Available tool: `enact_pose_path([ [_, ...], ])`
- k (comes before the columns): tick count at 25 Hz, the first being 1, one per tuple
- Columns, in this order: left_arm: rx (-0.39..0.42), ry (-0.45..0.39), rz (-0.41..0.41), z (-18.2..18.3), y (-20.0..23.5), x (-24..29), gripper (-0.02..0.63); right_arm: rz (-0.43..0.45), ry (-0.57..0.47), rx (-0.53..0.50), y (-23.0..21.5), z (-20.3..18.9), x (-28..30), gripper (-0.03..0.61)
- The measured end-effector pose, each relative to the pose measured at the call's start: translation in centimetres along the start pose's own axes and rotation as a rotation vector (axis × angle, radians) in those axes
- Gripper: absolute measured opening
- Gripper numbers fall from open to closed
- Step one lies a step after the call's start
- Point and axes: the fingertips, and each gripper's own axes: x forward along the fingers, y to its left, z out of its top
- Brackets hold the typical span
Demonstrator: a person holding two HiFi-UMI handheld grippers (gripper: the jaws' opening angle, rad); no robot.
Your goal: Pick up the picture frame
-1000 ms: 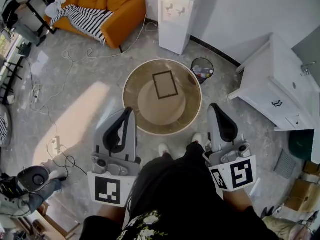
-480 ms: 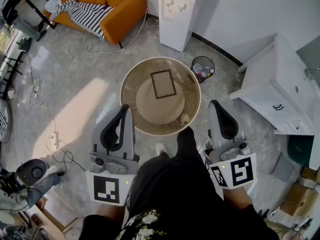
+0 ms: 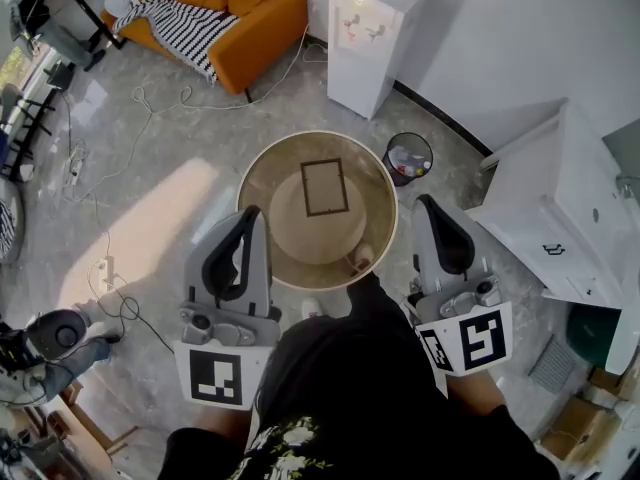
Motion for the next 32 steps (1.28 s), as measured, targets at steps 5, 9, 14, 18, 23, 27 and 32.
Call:
enact_pose_path([
  [5, 0.009, 0.008, 0.045, 0.0, 0.2, 2.5, 0.002, 0.048, -0.008, 0.003, -2.1, -0.1, 2.4, -0.003],
  [9, 0.010, 0.025, 0.086, -0.7, 0.2, 3.9, 0.003, 0.092, 0.004, -0.004, -3.5, -1.0, 4.1, -0.004],
  [14, 0.022, 0.045, 0.142, -1.2, 0.5, 5.6, 0.003, 0.155, 0.015, 0.010, -4.8, -1.5, 6.5, -0.004],
  [18, 0.031, 0.063, 0.191, -1.8, 0.1, 6.5, 0.003, 0.211, 0.023, 0.023, -5.7, -2.3, 7.8, -0.003],
  [23, -0.005, 0.088, 0.275, -3.2, 0.1, 7.1, 0.003, 0.306, 0.049, 0.018, -5.6, -3.5, 9.6, -0.004],
  [27, -0.019, 0.131, 0.318, -5.2, -0.7, 7.8, 0.003, 0.367, 0.067, 0.031, -6.4, -5.3, 10.8, -0.003],
  [32, -0.023, 0.193, 0.363, -7.6, -1.1, 8.5, 0.003, 0.409, 0.107, 0.066, -7.6, -8.7, 12.7, -0.005],
])
